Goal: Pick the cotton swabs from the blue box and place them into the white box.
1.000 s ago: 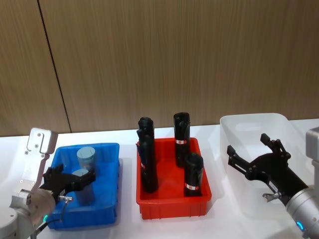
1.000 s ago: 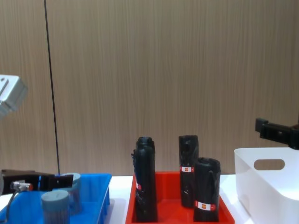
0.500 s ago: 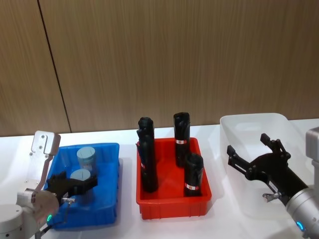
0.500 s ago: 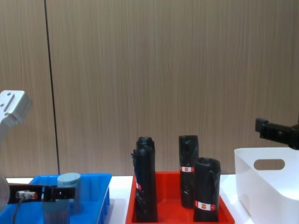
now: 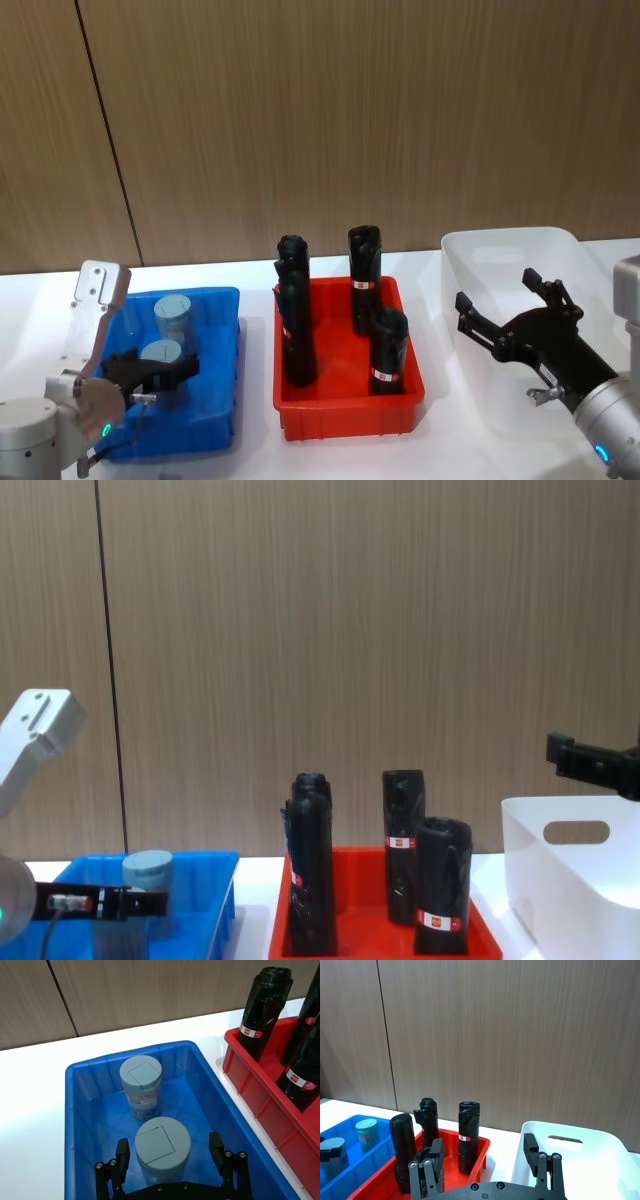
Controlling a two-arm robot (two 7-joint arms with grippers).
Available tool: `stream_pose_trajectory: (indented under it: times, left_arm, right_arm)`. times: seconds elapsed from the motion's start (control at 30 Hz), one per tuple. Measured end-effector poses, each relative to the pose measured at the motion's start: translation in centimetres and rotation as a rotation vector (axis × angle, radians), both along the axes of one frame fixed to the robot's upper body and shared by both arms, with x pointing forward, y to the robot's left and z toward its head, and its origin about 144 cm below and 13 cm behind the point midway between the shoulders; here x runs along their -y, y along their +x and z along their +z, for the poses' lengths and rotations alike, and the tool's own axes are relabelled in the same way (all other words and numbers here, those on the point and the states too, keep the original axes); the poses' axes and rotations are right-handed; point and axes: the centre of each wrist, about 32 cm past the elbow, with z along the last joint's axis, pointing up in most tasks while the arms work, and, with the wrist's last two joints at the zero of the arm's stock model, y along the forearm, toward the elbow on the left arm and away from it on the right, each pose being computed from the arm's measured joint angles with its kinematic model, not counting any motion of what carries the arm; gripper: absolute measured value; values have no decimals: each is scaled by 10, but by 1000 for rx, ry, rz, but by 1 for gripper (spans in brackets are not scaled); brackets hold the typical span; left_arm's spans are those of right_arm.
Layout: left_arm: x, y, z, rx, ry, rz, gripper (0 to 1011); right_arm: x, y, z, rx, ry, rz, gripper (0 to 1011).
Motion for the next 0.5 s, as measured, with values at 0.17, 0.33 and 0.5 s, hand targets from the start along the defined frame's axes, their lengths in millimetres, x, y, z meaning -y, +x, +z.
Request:
stream_pose_trajectory:
  times: [0.17, 0.33, 0.5]
  left_arm:
    - [1, 5, -1, -15, 11, 3, 1003]
    - [2, 10, -2, -28, 22, 5, 1004]
    - [2, 13, -4, -38, 31, 6, 1004]
  right_arm:
    - [0, 0, 0, 0, 0, 0, 1002]
    - [0, 0, 0, 0, 0, 0, 1002]
    - [0, 0, 0, 0, 0, 0, 1002]
